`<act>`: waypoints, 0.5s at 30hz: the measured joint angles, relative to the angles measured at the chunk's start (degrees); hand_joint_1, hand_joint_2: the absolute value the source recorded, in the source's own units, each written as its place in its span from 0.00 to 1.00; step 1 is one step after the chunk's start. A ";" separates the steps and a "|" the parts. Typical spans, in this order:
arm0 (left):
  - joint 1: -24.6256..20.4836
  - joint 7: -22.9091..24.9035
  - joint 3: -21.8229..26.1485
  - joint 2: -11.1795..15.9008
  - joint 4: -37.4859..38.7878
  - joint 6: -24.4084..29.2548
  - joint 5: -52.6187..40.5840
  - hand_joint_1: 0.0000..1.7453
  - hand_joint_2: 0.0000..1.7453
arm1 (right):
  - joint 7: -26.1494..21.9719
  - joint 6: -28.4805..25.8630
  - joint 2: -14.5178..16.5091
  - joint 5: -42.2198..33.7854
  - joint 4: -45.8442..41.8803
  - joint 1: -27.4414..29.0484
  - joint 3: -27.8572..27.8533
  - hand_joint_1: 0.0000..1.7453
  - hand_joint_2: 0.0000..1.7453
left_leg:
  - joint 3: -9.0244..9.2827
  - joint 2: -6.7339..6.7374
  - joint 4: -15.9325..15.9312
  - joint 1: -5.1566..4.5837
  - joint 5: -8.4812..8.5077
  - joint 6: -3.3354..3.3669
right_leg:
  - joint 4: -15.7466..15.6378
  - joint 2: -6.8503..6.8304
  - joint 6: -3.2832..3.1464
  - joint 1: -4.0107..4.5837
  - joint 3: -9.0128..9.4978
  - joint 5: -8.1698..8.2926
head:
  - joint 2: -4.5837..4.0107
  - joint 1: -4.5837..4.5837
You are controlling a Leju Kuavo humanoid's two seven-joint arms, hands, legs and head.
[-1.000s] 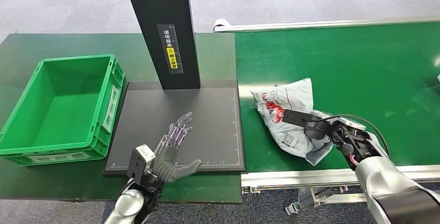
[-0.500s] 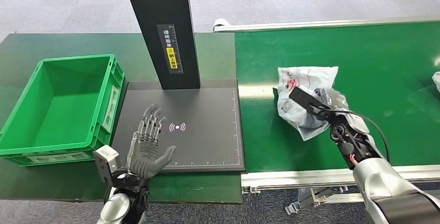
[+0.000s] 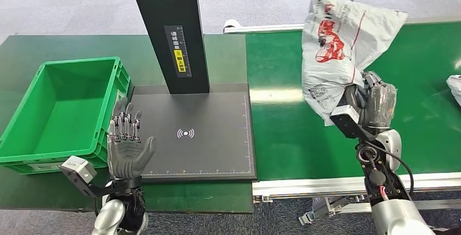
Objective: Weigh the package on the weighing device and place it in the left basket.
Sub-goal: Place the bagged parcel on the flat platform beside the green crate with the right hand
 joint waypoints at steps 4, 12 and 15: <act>-0.34 -0.49 0.29 -0.02 0.14 -0.67 0.89 0.00 1.00 | 2.16 0.62 0.49 9.01 -2.72 1.33 4.30 1.00 1.00 | 0.02 0.09 -0.01 0.00 0.00 0.00 | 0.00 0.03 0.00 0.01 0.00 0.00 | 0.00 0.00; -1.76 -1.17 0.76 -0.03 1.21 -1.56 0.59 0.00 1.00 | 9.98 8.61 0.19 23.25 -1.47 -2.38 25.33 1.00 1.00 | 0.02 0.09 0.00 0.03 0.02 -0.01 | 0.02 0.01 -0.01 0.03 -0.01 0.01 | 0.01 0.00; -2.09 -1.11 0.89 -0.03 1.66 -2.20 0.60 0.00 1.00 | 10.31 11.18 0.06 23.22 -0.86 -4.34 30.53 1.00 1.00 | -0.02 0.08 0.00 0.02 0.02 -0.01 | 0.02 0.00 0.00 0.02 -0.02 0.00 | 0.01 0.01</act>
